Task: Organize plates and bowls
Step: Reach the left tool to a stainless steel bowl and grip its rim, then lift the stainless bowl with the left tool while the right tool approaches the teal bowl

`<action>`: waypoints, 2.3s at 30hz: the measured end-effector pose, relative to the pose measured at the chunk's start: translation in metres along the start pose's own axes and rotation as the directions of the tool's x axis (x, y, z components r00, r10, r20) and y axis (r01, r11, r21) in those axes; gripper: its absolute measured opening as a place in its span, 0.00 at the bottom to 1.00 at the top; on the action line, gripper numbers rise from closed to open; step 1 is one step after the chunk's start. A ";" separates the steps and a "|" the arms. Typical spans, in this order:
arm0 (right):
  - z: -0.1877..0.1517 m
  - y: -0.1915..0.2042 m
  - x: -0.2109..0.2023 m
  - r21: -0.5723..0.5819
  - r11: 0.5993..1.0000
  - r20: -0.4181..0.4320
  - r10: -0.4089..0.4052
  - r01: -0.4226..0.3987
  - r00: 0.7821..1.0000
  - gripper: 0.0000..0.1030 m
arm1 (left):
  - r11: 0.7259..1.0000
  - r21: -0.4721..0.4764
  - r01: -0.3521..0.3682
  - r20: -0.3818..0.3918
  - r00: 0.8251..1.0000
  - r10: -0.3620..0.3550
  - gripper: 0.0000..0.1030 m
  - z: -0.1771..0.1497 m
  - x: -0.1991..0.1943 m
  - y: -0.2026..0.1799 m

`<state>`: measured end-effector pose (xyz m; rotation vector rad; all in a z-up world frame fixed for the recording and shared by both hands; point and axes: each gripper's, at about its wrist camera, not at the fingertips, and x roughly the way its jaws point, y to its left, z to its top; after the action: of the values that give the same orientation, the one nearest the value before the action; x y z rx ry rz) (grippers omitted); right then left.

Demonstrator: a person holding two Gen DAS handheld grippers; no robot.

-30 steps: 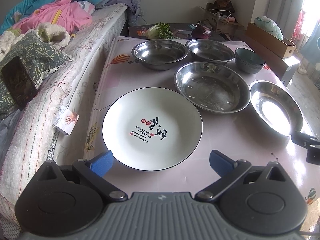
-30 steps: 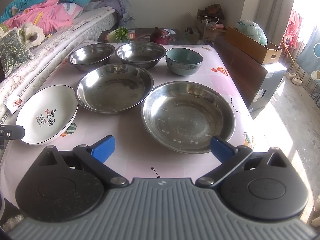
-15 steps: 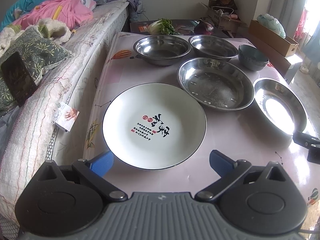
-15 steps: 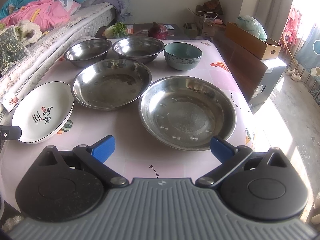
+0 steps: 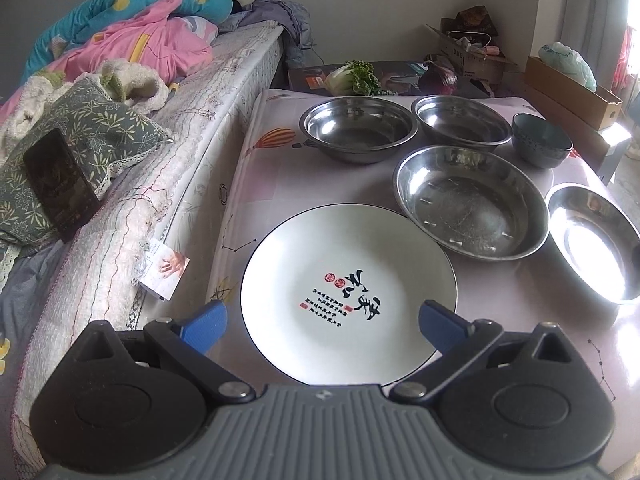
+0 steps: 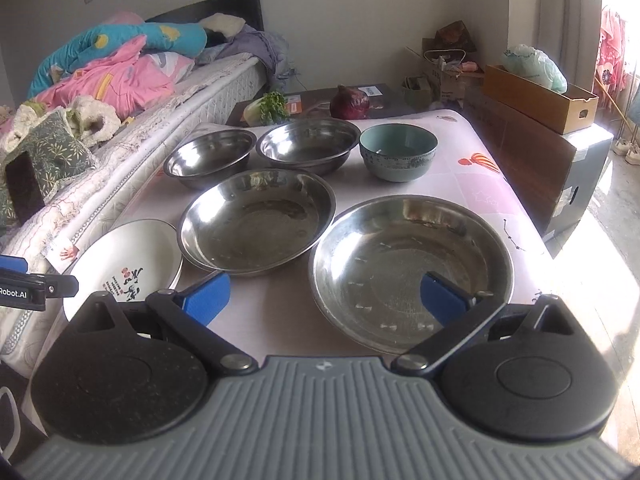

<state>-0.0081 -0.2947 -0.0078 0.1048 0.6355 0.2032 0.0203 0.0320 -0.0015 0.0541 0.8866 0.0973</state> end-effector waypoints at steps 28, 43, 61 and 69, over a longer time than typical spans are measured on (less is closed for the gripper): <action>0.240 0.074 0.342 -0.112 0.934 -0.311 0.290 -0.338 0.905 0.30 | 0.986 -0.107 0.126 -0.100 0.986 -0.136 0.77 0.183 0.197 0.034; 0.217 0.091 0.414 -0.091 0.913 -0.469 0.314 -0.399 0.825 0.26 | 0.973 -0.186 0.137 -0.207 0.962 -0.175 0.23 0.181 0.238 0.049; 0.188 0.100 0.394 -0.027 0.900 -0.553 0.348 -0.434 0.757 0.10 | 0.971 -0.208 0.117 -0.209 0.965 -0.160 0.19 0.164 0.235 0.080; 0.183 0.095 0.392 0.012 0.916 -0.544 0.343 -0.402 0.766 0.09 | 0.978 -0.184 0.102 -0.188 0.973 -0.137 0.17 0.164 0.229 0.072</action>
<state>0.3949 -0.1220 -0.0728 0.0705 1.1665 0.6733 0.2869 0.1271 -0.0675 -0.1744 1.0765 0.0670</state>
